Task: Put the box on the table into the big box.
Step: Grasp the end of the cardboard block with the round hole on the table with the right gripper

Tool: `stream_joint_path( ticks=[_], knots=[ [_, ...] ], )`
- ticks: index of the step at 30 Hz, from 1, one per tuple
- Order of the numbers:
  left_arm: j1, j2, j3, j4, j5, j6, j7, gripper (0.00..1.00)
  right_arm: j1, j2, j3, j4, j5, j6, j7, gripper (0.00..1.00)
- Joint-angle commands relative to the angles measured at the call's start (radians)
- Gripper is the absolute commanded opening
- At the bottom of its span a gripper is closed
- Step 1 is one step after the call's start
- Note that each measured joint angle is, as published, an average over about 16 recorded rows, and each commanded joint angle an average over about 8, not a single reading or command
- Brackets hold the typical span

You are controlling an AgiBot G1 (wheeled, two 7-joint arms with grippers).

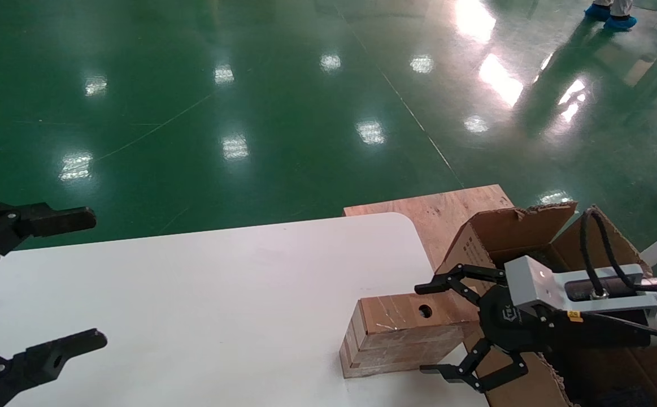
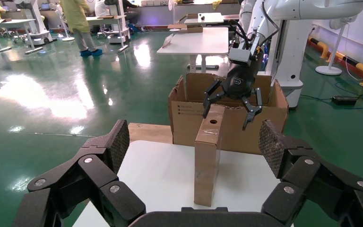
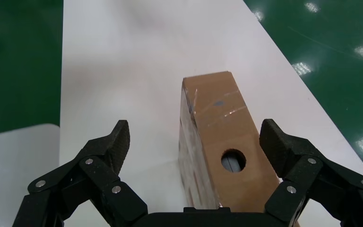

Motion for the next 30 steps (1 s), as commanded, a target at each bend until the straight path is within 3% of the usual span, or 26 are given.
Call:
stream_joint_path(
  ticks=[1, 17, 30],
  knots=[
    [0.0, 0.0, 0.0, 0.0, 0.0, 0.0, 0.0, 1.0, 0.018, -0.002, -0.014, -0.006, -0.008, -0.002, -0.016, 1.0],
    [0.0, 0.0, 0.0, 0.0, 0.0, 0.0, 0.0, 1.0, 0.154, -0.072, -0.116, -0.176, -0.055, 0.006, -0.102, 1.0],
    [0.0, 0.0, 0.0, 0.0, 0.0, 0.0, 0.0, 1.0, 0.205, -0.108, -0.173, -0.251, -0.071, 0.004, -0.13, 1.0]
  ],
)
